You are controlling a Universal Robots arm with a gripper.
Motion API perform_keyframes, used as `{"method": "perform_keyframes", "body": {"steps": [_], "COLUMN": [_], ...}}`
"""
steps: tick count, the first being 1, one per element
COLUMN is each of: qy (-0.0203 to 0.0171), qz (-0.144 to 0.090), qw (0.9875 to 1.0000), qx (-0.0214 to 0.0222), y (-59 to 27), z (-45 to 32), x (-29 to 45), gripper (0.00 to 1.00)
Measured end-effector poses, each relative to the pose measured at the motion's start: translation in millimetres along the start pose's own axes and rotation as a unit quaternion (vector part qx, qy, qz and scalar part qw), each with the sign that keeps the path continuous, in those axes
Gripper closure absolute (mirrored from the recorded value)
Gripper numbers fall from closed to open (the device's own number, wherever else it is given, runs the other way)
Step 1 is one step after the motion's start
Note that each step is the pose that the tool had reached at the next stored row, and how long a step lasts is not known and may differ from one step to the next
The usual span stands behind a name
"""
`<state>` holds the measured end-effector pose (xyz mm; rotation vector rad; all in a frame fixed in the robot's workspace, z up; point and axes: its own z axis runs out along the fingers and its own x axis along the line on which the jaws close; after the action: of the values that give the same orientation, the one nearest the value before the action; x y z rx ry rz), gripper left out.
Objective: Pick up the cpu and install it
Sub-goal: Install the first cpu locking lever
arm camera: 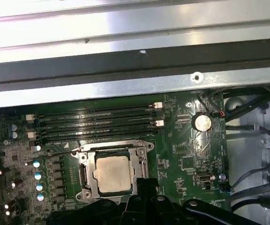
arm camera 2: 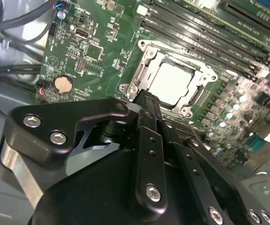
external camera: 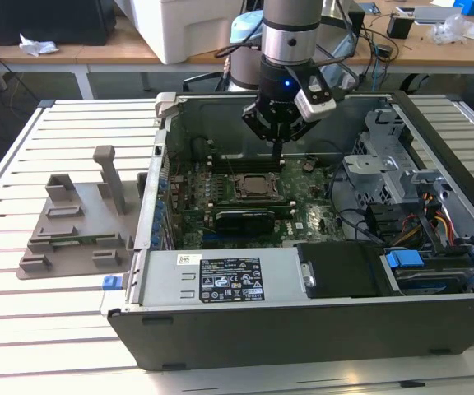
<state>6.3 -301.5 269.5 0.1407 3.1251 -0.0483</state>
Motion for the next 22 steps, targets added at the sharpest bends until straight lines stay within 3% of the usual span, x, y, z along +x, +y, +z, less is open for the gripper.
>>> {"method": "perform_keyframes", "body": {"steps": [5, 8, 12, 15, 17, 19, 20, 22], "qy": [-0.0012, -0.0022, -0.0029, -0.0038, -0.0045, -0.0047, -0.005, -0.0057], "qz": [-0.042, -0.073, -0.098, -0.127, -0.148, -0.157, -0.165, -0.189], "qw": [0.9991, 0.9973, 0.9952, 0.9918, 0.9889, 0.9875, 0.9863, 0.9819], "qx": [-0.0006, -0.001, -0.0014, -0.0018, -0.0021, -0.0022, -0.0023, -0.0027], "y": [0.0, 0.0, 0.0, 0.0, 0.0, 0.0, 0.0, 0.0], "z": [0.0, 0.0, 0.0, 0.0, 0.0, 0.0, 0.0, 0.0], "x": [0.0, 0.0, 0.0, 0.0, 0.0, 0.0, 0.0, 0.0], "gripper": [0.89, 0.89, 0.89, 0.89, 0.89, 0.89, 0.89, 0.89]}}
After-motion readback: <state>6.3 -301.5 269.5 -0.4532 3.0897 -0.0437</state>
